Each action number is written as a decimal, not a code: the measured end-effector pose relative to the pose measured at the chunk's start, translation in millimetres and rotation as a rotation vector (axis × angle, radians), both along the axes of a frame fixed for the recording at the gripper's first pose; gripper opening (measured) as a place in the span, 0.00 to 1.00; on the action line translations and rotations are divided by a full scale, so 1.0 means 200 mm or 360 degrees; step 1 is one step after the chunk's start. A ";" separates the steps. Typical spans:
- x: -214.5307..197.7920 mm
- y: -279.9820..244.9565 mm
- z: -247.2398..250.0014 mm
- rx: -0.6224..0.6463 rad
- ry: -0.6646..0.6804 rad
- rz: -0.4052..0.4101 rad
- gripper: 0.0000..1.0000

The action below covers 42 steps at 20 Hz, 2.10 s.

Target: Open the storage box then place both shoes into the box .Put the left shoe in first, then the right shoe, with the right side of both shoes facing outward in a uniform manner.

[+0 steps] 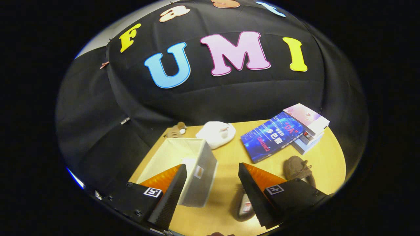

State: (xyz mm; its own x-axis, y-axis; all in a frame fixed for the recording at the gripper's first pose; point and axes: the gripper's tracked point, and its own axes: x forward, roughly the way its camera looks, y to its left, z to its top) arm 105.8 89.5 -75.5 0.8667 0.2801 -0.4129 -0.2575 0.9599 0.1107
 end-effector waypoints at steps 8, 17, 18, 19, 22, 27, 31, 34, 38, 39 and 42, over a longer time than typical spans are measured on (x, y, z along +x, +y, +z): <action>-0.02 -0.43 -0.49 -0.0255 0.0207 -0.0138 0.99; 0.10 -0.59 -0.92 -0.0368 0.0363 -0.0261 0.98; 0.11 -0.60 -0.96 -0.0348 0.0385 -0.0291 0.95; 0.13 -0.60 -0.98 -0.0321 0.0399 -0.0325 0.92; 0.18 -0.61 -1.01 -0.0293 0.0396 -0.0395 0.68; 0.20 -0.57 -1.05 -0.0258 0.0439 -0.0391 0.25; 0.21 -0.57 -1.06 -0.0239 0.0428 -0.0406 0.08; 0.20 -0.57 -1.05 -0.0197 0.0451 -0.0440 0.06; 0.18 -0.56 -0.90 -0.0153 0.0394 -0.0486 0.05; 0.17 -0.55 -0.85 -0.0139 0.0373 -0.0487 0.05; 0.17 -0.52 -0.64 -0.0079 0.0308 -0.0515 0.05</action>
State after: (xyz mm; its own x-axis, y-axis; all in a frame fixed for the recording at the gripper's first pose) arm 140.8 -15.1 -204.2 0.8118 -0.0198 -0.5836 0.0811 0.9936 0.0791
